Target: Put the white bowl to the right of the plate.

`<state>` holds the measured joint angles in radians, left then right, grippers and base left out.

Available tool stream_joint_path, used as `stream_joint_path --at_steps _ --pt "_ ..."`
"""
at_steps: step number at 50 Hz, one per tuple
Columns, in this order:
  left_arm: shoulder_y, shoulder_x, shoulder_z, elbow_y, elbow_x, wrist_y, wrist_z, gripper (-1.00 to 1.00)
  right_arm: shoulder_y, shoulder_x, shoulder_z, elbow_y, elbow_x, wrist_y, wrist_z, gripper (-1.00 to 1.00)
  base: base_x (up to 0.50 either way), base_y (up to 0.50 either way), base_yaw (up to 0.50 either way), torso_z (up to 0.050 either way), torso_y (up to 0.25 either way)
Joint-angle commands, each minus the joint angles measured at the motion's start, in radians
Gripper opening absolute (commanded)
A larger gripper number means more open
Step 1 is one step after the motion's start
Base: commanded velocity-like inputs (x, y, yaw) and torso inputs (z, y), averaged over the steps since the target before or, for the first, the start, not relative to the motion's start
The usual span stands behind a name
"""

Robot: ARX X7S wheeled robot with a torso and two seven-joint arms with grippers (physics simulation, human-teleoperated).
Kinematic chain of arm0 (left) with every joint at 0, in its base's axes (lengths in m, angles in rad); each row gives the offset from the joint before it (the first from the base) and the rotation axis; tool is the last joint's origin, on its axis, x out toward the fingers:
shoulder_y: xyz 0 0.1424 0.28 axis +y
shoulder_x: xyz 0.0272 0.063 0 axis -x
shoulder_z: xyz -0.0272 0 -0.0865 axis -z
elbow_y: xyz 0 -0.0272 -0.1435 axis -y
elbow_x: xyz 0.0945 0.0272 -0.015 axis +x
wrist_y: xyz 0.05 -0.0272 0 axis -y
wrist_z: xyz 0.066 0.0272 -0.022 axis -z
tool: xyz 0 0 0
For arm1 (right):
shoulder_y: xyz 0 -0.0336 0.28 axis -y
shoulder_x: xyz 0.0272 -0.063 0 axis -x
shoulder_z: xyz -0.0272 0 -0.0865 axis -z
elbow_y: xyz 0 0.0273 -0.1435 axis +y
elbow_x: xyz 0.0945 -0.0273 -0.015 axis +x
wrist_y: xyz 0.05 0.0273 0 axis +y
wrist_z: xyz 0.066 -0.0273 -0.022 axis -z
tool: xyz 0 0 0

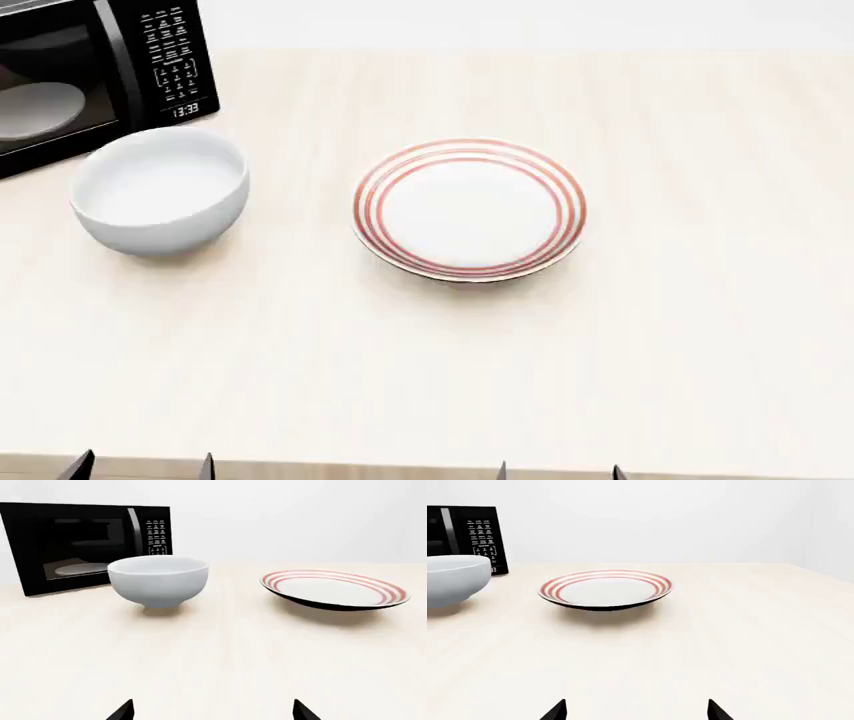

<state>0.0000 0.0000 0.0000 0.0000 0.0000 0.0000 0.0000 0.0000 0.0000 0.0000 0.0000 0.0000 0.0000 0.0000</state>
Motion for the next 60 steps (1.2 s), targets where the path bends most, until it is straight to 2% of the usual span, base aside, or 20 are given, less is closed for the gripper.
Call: stream_joint_path --at_steps 1,12,14,16,20,24,40,60 --pt "0.001 -0.011 0.013 0.001 -0.011 0.001 -0.013 1.0 0.0 0.03 -0.037 0.0 0.03 -0.001 0.037 1.0 0.0 0.0 0.0 0.0 0.0" --pt "-0.008 -0.048 0.047 0.014 -0.052 -0.034 -0.047 1.0 0.014 0.055 -0.071 -0.003 0.046 0.043 0.068 1.0 0.0 0.0 0.0 0.0 0.0" --pt "-0.02 -0.058 0.052 0.059 -0.054 -0.101 -0.053 1.0 0.015 0.067 -0.081 -0.047 0.03 0.089 0.075 1.0 0.0 0.0 0.0 0.0 0.0" --pt "-0.029 -0.069 0.042 0.219 -0.097 -0.237 -0.045 1.0 0.031 0.078 -0.068 -0.147 0.076 0.203 0.058 1.0 0.0 0.0 0.0 0.0 0.0" --pt "-0.078 -0.095 0.044 0.42 -0.11 -0.43 -0.061 1.0 0.087 0.098 -0.048 -0.342 0.107 0.377 0.073 1.0 0.0 0.0 0.0 0.0 0.0" --pt "-0.105 -0.105 0.019 0.491 -0.154 -0.512 -0.061 1.0 0.119 0.107 -0.014 -0.44 0.139 0.469 0.095 1.0 0.0 0.0 0.0 0.0 0.0" --pt "-0.114 -0.128 -0.006 0.529 -0.205 -0.528 -0.069 1.0 0.132 0.125 0.018 -0.509 0.24 0.518 0.078 1.0 0.28 0.42 0.0 0.0 0.0" --pt "-0.106 -0.143 0.002 0.523 -0.23 -0.51 -0.081 1.0 0.123 0.141 -0.009 -0.473 0.233 0.449 0.088 1.0 0.5 -0.01 0.0 0.0 0.0"
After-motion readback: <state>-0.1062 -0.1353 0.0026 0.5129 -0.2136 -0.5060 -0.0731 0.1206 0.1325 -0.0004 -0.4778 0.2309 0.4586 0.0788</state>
